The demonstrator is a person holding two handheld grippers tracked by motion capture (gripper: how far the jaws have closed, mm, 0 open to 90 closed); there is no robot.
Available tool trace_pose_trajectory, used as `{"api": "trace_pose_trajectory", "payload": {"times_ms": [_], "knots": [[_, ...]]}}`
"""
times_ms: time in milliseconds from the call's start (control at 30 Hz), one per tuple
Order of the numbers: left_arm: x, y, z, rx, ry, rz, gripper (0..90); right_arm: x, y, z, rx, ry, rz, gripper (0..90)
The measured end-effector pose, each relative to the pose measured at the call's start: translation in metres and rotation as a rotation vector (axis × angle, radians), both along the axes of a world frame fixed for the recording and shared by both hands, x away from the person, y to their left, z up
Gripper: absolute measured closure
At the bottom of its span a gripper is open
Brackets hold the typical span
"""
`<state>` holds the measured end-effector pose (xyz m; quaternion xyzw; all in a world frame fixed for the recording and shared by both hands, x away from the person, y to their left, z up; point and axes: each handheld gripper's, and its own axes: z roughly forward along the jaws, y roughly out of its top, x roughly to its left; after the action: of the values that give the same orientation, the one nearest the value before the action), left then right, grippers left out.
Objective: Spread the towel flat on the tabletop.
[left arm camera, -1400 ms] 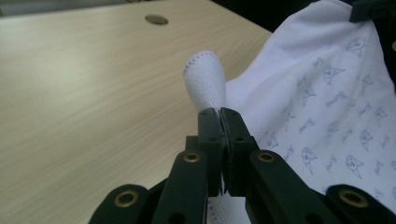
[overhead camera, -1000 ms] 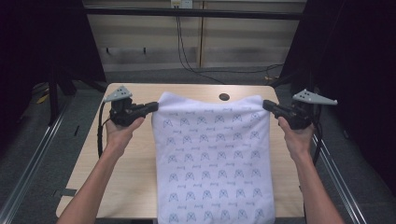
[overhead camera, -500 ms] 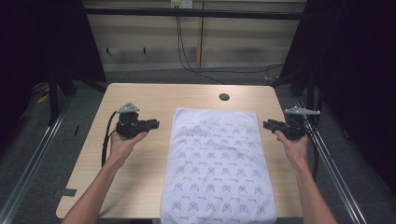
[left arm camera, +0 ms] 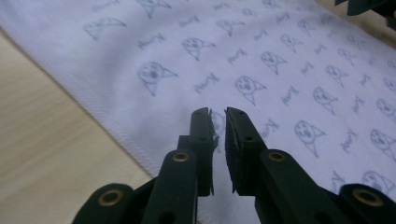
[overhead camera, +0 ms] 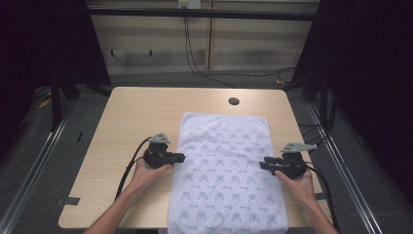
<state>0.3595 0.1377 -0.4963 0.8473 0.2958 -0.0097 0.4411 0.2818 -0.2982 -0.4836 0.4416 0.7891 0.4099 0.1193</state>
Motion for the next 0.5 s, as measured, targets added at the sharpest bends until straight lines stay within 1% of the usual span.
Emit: {"api": "trace_pose_trajectory", "payload": {"times_ms": [33, 67, 100, 133, 167, 200, 233, 267, 300, 333, 400, 500], "knots": [[-0.002, -0.004, -0.003, 0.025, -0.007, -0.004, 79.4, -0.001, 0.002, -0.003, -0.008, 0.012, 0.005, 66.0], [-0.002, -0.007, -0.005, 0.038, -0.014, -0.013, 79.0, -0.002, 0.005, -0.007, -0.026, 0.025, 0.013, 66.8], [-0.003, -0.010, -0.007, 0.067, -0.019, -0.018, 79.2, -0.002, 0.006, -0.008, -0.043, 0.027, 0.009, 67.0], [-0.002, -0.012, -0.008, 0.079, -0.024, -0.010, 79.9, -0.001, 0.006, -0.010, -0.058, 0.024, 0.012, 67.7], [0.001, -0.012, -0.008, 0.073, -0.020, 0.000, 82.8, -0.001, 0.005, -0.010, -0.060, 0.028, 0.008, 68.1], [0.002, -0.012, -0.007, 0.066, -0.017, 0.008, 85.2, 0.000, 0.004, -0.010, -0.075, 0.021, 0.006, 68.2], [0.003, -0.013, -0.008, 0.086, -0.023, 0.007, 88.2, 0.000, 0.002, -0.009, -0.083, 0.020, -0.005, 69.3], [0.002, -0.013, -0.009, 0.092, -0.034, 0.004, 90.0, 0.000, -0.001, -0.009, -0.068, 0.022, -0.012, 70.5], [0.003, -0.012, -0.009, 0.081, -0.018, 0.011, 90.0, 0.000, -0.004, -0.009, -0.065, 0.019, -0.017, 70.6], [0.003, -0.012, -0.009, 0.083, -0.018, 0.010, 90.0, 0.000, -0.007, -0.010, -0.066, 0.021, -0.032, 70.6], [0.002, -0.012, -0.008, 0.097, -0.025, 0.007, 90.0, 0.001, -0.010, -0.013, -0.065, 0.028, -0.037, 69.3], [0.003, -0.011, -0.009, 0.087, -0.019, 0.005, 90.0, 0.004, -0.010, -0.018, -0.080, 0.038, -0.050, 66.2]]}}
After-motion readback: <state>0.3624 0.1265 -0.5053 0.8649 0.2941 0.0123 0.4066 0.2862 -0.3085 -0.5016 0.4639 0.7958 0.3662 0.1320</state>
